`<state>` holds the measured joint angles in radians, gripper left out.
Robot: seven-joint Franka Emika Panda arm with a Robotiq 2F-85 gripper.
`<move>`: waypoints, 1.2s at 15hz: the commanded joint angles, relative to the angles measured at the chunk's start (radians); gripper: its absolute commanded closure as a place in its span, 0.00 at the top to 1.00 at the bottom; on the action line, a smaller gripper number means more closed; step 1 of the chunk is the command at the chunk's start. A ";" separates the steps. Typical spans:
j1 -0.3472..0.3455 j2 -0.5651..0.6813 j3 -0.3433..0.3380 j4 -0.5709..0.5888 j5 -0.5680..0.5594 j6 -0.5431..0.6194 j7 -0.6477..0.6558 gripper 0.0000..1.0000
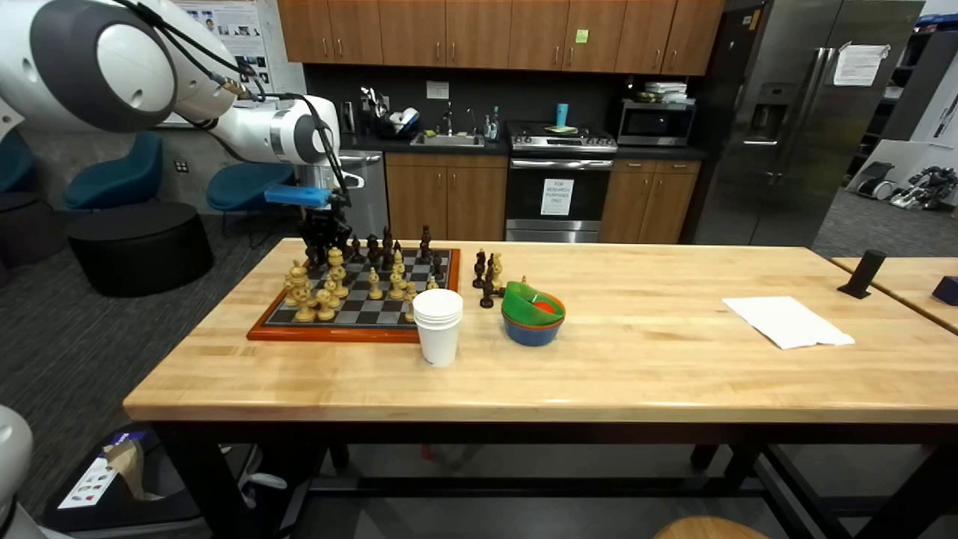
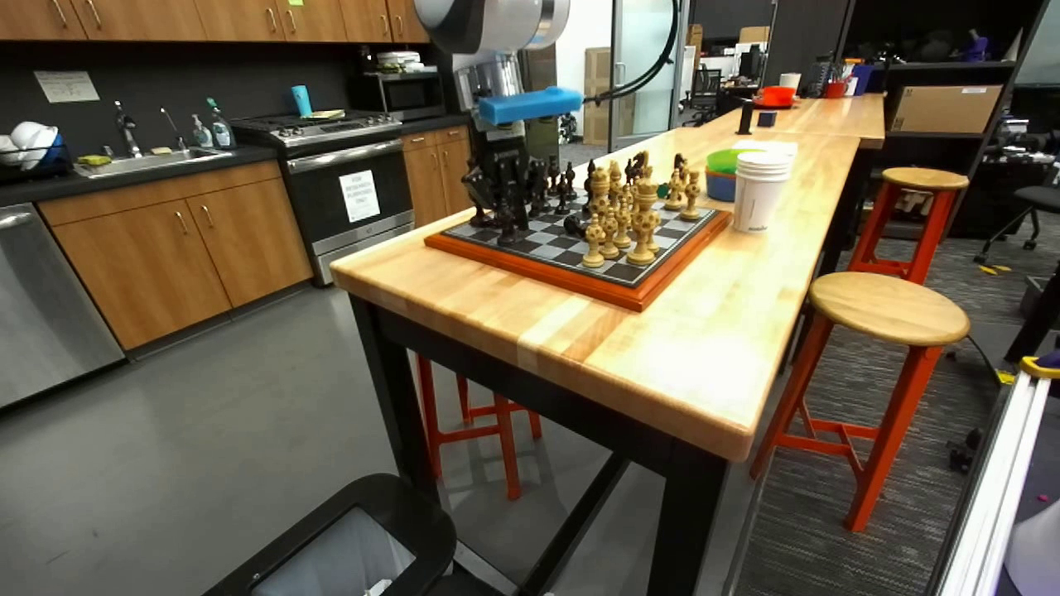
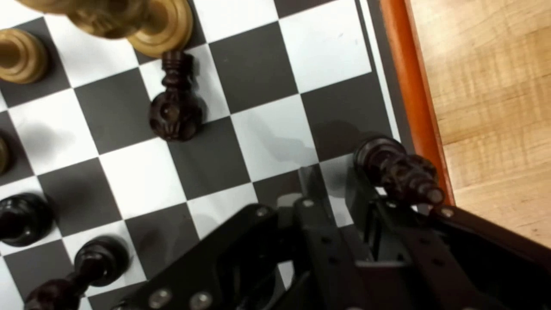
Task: Move the dark brown chess pieces forward
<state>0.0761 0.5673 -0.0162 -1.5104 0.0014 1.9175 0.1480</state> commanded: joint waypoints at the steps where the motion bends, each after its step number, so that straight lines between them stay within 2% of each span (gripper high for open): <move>1: 0.009 -0.031 0.004 -0.015 -0.022 -0.001 0.010 0.56; 6: 0.016 -0.019 0.002 0.033 -0.036 -0.017 0.000 0.90; 10: 0.022 -0.004 0.005 0.082 -0.068 -0.021 -0.022 0.97; 12: 0.023 0.003 0.008 0.108 -0.085 -0.022 -0.047 0.93; 18: 0.019 0.009 0.021 0.155 -0.121 -0.030 -0.146 1.00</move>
<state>0.0986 0.5633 -0.0032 -1.3974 -0.0916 1.9148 0.0522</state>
